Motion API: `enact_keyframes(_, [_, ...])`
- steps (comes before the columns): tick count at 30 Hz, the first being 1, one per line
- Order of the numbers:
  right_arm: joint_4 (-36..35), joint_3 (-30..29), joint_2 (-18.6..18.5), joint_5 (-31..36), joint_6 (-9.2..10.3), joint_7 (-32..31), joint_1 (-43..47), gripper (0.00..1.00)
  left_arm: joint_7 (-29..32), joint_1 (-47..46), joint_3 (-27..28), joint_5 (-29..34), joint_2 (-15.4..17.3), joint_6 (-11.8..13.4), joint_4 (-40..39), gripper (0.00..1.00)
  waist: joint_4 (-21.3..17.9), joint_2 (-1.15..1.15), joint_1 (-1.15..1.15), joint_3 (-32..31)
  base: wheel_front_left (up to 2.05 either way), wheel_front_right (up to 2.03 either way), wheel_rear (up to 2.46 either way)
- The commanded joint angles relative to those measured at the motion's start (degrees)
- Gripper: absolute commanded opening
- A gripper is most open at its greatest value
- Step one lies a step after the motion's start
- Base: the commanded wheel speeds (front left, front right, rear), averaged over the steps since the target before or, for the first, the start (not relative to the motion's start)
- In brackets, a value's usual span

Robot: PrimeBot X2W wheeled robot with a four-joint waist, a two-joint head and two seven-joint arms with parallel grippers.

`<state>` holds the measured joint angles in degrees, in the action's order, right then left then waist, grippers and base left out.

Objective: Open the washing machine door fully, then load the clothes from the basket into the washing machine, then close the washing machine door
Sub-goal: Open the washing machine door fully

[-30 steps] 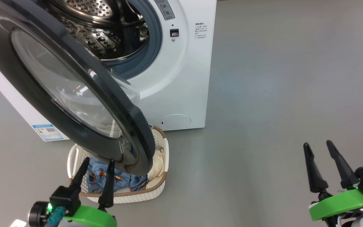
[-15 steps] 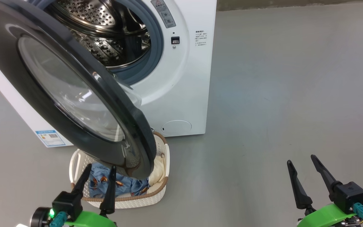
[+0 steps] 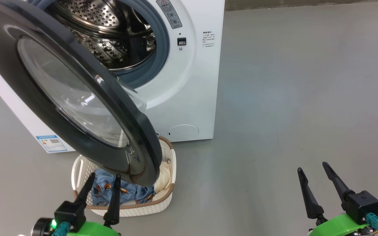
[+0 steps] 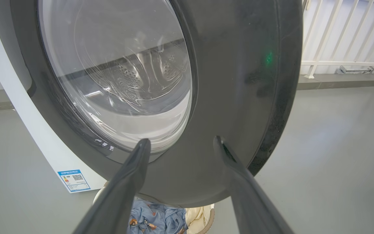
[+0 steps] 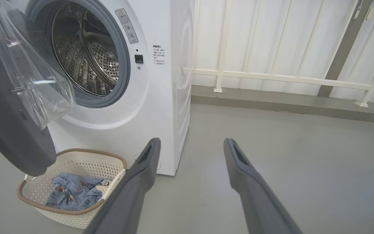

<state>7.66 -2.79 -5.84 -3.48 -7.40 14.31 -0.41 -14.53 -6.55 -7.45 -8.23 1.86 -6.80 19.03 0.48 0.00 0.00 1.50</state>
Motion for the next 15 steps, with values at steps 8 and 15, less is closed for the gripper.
enact_keyframes(8, [-1.9,0.9,-0.2,0.5,-0.09,0.7,-0.2,1.00,-0.5,-1.0,2.0,-0.5,1.0,0.5,-0.5,0.00,0.2,0.00,0.00,-0.3,0.00,0.00,0.00])
enact_keyframes(15, [-2.1,0.8,-0.2,0.5,-0.09,0.7,-0.3,1.00,-0.5,-1.2,2.2,-0.4,1.0,0.7,-0.5,0.00,0.2,0.00,0.00,0.0,0.00,0.00,0.00])
